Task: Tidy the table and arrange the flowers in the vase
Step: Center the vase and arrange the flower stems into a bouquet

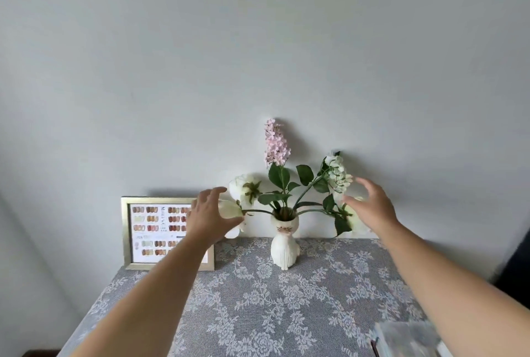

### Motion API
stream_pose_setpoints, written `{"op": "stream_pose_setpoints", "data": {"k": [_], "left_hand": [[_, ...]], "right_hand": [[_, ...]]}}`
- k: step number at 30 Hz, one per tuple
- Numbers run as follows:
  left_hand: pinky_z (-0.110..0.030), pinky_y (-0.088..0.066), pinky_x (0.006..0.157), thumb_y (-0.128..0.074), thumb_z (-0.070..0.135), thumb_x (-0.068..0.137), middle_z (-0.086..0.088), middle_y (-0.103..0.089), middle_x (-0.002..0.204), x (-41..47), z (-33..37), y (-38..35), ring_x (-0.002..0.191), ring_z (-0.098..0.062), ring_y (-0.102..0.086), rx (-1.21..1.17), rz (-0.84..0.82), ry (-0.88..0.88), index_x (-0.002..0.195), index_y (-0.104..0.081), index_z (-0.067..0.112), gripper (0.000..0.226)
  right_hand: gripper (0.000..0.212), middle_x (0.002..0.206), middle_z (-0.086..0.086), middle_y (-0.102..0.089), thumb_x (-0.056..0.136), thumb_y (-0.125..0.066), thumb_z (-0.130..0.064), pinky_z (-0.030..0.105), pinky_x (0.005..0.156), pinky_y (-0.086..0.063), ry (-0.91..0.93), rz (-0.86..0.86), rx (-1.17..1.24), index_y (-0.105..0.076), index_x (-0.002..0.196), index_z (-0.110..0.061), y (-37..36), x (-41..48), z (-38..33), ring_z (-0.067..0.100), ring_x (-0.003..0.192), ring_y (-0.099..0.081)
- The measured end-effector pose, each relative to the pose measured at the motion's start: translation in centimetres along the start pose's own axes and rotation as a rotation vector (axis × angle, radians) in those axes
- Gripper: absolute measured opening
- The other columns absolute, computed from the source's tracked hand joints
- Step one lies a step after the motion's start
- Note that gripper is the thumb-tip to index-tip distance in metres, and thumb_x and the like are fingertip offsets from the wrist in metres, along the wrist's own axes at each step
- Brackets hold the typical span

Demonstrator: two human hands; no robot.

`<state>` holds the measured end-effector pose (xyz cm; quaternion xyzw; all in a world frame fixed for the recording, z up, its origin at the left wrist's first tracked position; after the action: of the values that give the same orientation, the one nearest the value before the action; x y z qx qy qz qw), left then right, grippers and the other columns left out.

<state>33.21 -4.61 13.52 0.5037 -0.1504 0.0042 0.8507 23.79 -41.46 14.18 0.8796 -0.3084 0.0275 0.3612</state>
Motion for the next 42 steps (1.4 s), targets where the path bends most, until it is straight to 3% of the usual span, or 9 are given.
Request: {"op": "stream_pose_setpoints", "data": {"k": [4, 9, 12, 15, 19, 23, 26, 37, 42], "left_hand": [[-0.041, -0.046, 0.091, -0.082, 0.038, 0.063, -0.013, -0.048, 0.133, 0.0, -2.3, -2.5, 0.112, -0.031, -0.051, -0.239, -0.113, 0.122, 0.133, -0.037, 0.028, 0.084], [-0.017, -0.043, 0.044, -0.08, 0.024, 0.069, -0.011, -0.06, 0.111, -0.4, -2.7, -3.6, 0.066, -0.013, -0.056, -0.404, -0.037, 0.197, 0.113, -0.047, 0.025, 0.055], [-0.029, -0.054, 0.052, -0.076, 0.023, 0.071, -0.004, -0.059, 0.094, -0.3, -2.6, -3.7, 0.061, -0.015, -0.058, -0.399, 0.008, 0.209, 0.105, -0.046, 0.03, 0.046], [-0.025, -0.048, 0.056, -0.076, 0.027, 0.071, 0.002, -0.055, 0.088, -0.1, -2.5, -3.5, 0.061, -0.01, -0.054, -0.4, 0.042, 0.208, 0.11, -0.05, 0.026, 0.046], [-0.026, -0.044, 0.059, -0.078, 0.029, 0.07, 0.003, -0.056, 0.085, 0.0, -2.3, -3.0, 0.069, -0.014, -0.054, -0.44, 0.075, 0.184, 0.109, -0.053, 0.024, 0.047], [-0.022, -0.041, 0.049, -0.078, 0.029, 0.07, 0.005, -0.059, 0.088, 0.2, -1.5, -2.6, 0.065, -0.006, -0.054, -0.471, 0.081, 0.155, 0.105, -0.054, 0.027, 0.042], [-0.022, -0.041, 0.051, -0.078, 0.026, 0.07, 0.003, -0.059, 0.09, 0.3, -1.1, -2.4, 0.07, -0.01, -0.055, -0.503, 0.089, 0.15, 0.106, -0.056, 0.026, 0.043], [-0.017, -0.038, 0.05, -0.079, 0.029, 0.069, 0.004, -0.059, 0.092, 0.7, -0.9, -2.1, 0.07, -0.003, -0.053, -0.501, 0.084, 0.127, 0.106, -0.057, 0.026, 0.043], [-0.021, -0.044, 0.052, -0.079, 0.029, 0.069, 0.005, -0.059, 0.097, 0.7, -0.8, -2.5, 0.077, -0.015, -0.06, -0.492, 0.075, 0.111, 0.106, -0.056, 0.028, 0.044]], "right_hand": [[0.074, 0.143, 0.011, -0.038, 0.075, -0.073, -0.029, 0.035, 0.096, -0.039, -0.17, -0.135, 0.145, -0.034, 0.138, -0.02, -1.9, 0.0, 4.2, 0.029, 0.124, -0.042], [0.076, 0.117, 0.008, -0.052, 0.071, -0.077, -0.025, 0.029, 0.073, -0.044, -0.25, -0.168, 0.157, -0.035, 0.133, -0.013, -4.7, -1.0, 6.3, 0.02, 0.092, -0.052], [0.065, 0.118, 0.013, -0.055, 0.07, -0.077, -0.021, 0.028, 0.065, -0.038, -0.262, -0.035, 0.182, -0.043, 0.123, -0.007, -4.7, -0.6, 6.7, 0.02, 0.086, -0.049], [0.06, 0.119, 0.016, -0.053, 0.069, -0.077, -0.017, 0.028, 0.068, -0.036, -0.281, 0.021, 0.217, -0.044, 0.118, -0.005, -4.7, -0.1, 7.0, 0.021, 0.088, -0.047], [0.053, 0.115, 0.013, -0.055, 0.07, -0.075, -0.015, 0.023, 0.055, -0.036, -0.248, 0.07, 0.279, -0.046, 0.115, -0.01, -4.0, 0.1, 6.0, 0.021, 0.084, -0.05], [0.045, 0.108, 0.008, -0.06, 0.066, -0.076, -0.016, 0.032, 0.072, -0.047, 0.017, 0.223, 0.265, -0.051, 0.103, -0.016, -1.7, -0.1, 1.7, 0.021, 0.091, -0.055], [0.047, 0.105, 0.006, -0.059, 0.062, -0.078, -0.011, 0.028, 0.071, -0.042, 0.25, 0.299, 0.234, -0.054, 0.103, -0.016, -0.8, -0.9, -2.6, 0.018, 0.089, -0.054], [0.055, 0.133, 0.004, -0.049, 0.071, -0.072, -0.007, 0.037, 0.095, -0.041, 0.571, -0.004, -0.166, -0.056, 0.122, -0.018, -8.5, -2.8, -9.0, 0.025, 0.119, -0.041], [0.052, 0.133, 0.0, -0.045, 0.072, -0.071, -0.011, 0.034, 0.098, -0.04, 0.596, -0.057, -0.271, -0.055, 0.121, -0.019, -11.4, -3.5, -9.2, 0.02, 0.121, -0.039]]}}
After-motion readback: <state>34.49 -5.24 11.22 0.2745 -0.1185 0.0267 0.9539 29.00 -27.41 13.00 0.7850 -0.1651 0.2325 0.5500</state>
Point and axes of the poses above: each hand's wrist, its own x-axis towards the middle knuckle, its own y-axis out of the back of the hand, z = x × y, the point moved 9 cm from there along x, towards the middle knuckle
